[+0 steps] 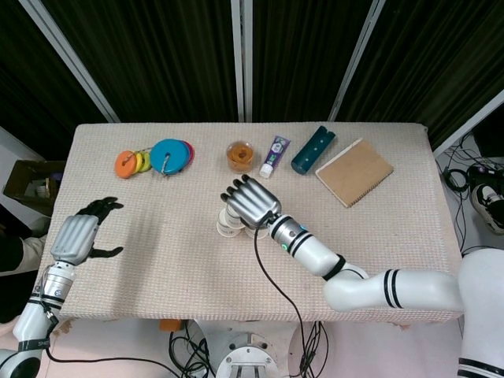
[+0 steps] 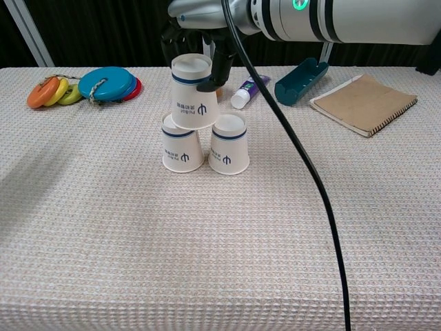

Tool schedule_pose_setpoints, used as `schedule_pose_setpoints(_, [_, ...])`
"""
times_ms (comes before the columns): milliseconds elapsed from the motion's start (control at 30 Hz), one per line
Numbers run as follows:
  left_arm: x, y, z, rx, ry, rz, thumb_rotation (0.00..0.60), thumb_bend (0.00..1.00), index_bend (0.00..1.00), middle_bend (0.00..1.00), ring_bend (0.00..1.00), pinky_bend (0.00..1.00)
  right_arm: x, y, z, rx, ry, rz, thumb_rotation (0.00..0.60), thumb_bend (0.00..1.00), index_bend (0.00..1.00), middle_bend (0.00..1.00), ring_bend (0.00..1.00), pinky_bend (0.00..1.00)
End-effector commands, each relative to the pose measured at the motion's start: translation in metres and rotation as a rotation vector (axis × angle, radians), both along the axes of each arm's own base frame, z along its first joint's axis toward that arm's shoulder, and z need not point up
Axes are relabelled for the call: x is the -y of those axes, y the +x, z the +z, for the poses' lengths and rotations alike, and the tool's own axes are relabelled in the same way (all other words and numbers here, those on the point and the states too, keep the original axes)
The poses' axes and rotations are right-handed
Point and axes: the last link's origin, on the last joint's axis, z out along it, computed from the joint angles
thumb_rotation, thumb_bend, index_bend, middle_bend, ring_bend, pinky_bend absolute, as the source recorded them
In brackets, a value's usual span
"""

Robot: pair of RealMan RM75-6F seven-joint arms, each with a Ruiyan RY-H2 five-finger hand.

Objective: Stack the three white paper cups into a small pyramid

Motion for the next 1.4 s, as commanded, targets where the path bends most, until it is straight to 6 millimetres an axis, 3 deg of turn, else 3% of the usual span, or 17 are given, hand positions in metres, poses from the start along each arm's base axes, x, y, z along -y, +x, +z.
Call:
schedule_pose_setpoints(33, [0.0005, 0.0001, -0.0003, 0.004, 0.000, 0.000, 0.600, 0.03, 0.23, 0.14, 0.14, 0.30, -0.0003, 0.0009, -0.0007, -0.006, -0.003, -0.006, 0.600, 0.33, 0.43, 0.40, 0.23, 0.31])
schedule_pose_setpoints(567, [-0.0025, 0.0025, -0.0036, 0.014, -0.012, -0.004, 0.600, 0.03, 0.23, 0.14, 0.14, 0.30, 0.0015, -0.0049, -0.0004, -0.043, -0.002, -0.039, 0.600, 0.33, 0.43, 0.38, 0.23, 0.31])
schedule_pose_setpoints(1000, [-0.0026, 0.0006, -0.0026, 0.020, -0.007, 0.003, 0.600, 0.03, 0.23, 0.14, 0.14, 0.30, -0.0017, -0.0028, 0.0010, -0.046, 0.005, -0.034, 0.600, 0.32, 0.27, 0.32, 0.22, 0.31])
schedule_pose_setpoints(1400, [-0.0023, 0.0005, -0.0025, 0.026, -0.004, 0.002, 0.600, 0.03, 0.23, 0.14, 0.14, 0.30, -0.0074, -0.0023, 0.0019, -0.074, 0.000, -0.017, 0.600, 0.32, 0.22, 0.29, 0.21, 0.29])
